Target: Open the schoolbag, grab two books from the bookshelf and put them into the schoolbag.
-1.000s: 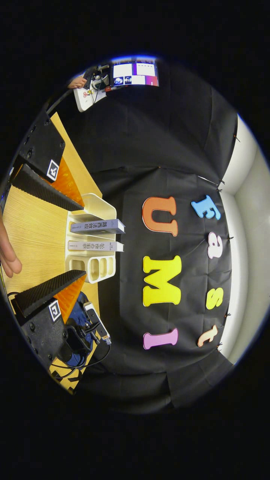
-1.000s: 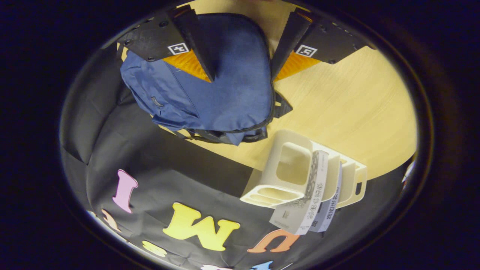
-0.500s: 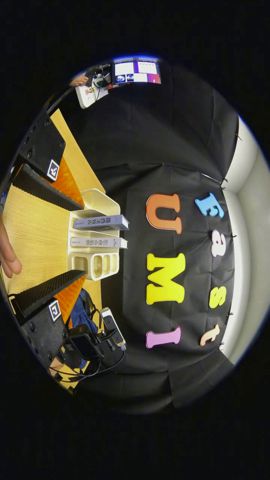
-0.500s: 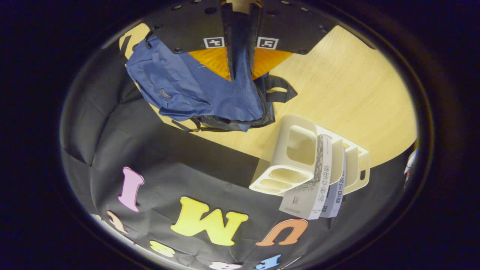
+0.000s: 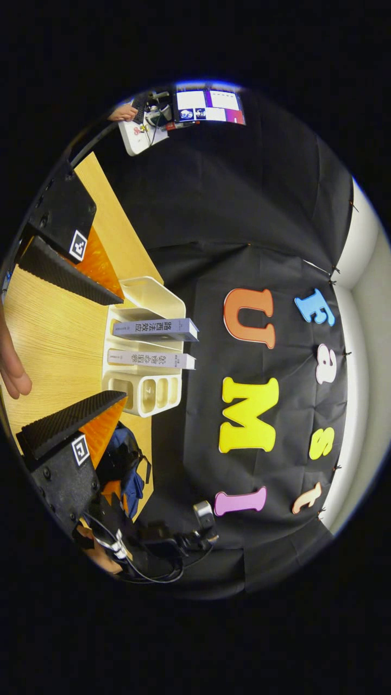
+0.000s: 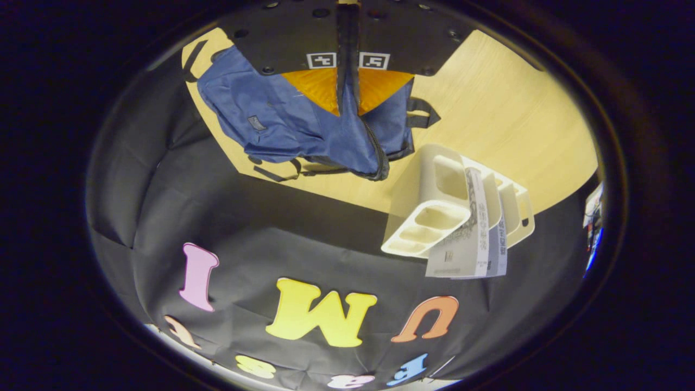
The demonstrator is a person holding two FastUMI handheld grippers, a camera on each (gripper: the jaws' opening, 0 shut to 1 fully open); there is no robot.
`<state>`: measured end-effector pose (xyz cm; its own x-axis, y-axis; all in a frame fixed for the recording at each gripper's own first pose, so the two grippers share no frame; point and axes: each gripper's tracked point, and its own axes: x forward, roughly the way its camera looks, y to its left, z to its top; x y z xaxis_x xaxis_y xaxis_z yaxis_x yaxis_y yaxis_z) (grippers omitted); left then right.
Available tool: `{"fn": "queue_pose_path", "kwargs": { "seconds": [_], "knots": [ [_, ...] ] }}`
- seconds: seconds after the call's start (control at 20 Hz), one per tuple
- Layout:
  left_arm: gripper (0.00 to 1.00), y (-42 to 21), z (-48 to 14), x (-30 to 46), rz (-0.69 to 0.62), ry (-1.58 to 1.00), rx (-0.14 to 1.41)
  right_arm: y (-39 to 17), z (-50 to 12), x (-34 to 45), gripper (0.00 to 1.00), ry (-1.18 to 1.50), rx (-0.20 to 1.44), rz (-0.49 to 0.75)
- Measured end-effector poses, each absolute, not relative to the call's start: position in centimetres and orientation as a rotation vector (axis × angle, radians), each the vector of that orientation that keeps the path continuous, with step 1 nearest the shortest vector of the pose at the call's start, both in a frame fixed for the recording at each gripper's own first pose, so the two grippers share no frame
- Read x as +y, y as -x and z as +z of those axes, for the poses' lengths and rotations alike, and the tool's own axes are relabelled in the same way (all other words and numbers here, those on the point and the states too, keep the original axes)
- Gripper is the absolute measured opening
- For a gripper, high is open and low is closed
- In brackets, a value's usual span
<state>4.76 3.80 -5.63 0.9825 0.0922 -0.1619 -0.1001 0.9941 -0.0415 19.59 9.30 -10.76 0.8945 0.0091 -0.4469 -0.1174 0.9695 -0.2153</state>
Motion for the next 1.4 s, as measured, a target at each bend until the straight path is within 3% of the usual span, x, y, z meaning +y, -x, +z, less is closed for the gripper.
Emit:
{"fn": "queue_pose_path", "kwargs": {
  "seconds": [0.2,0.45,0.65,1.05,1.4],
  "knots": [
    [0.94,-5.6,-4.2,2.0,0.019,0.087,0.104,-20.2,-7.1,6.1,0.0,0.215,0.438,0.068],
    [0.96,-8.4,-3.3,2.7,-0.021,0.12,0.153,-20.7,-3.3,2.5,0.0,0.179,0.405,0.064],
    [0.96,-12.5,-2.4,4.3,0.006,0.083,0.187,-21.5,-1.2,-0.1,0.0,0.168,0.382,0.06],
    [0.97,-22.9,-0.8,2.0,-0.091,0.067,0.264,-22.6,2.5,-3.5,0.0,0.138,0.315,0.066],
    [0.97,-31.8,1.3,0.2,-0.138,0.061,0.347,-22.8,1.8,-4.2,0.0,0.119,0.3,0.133]
  ]
}}
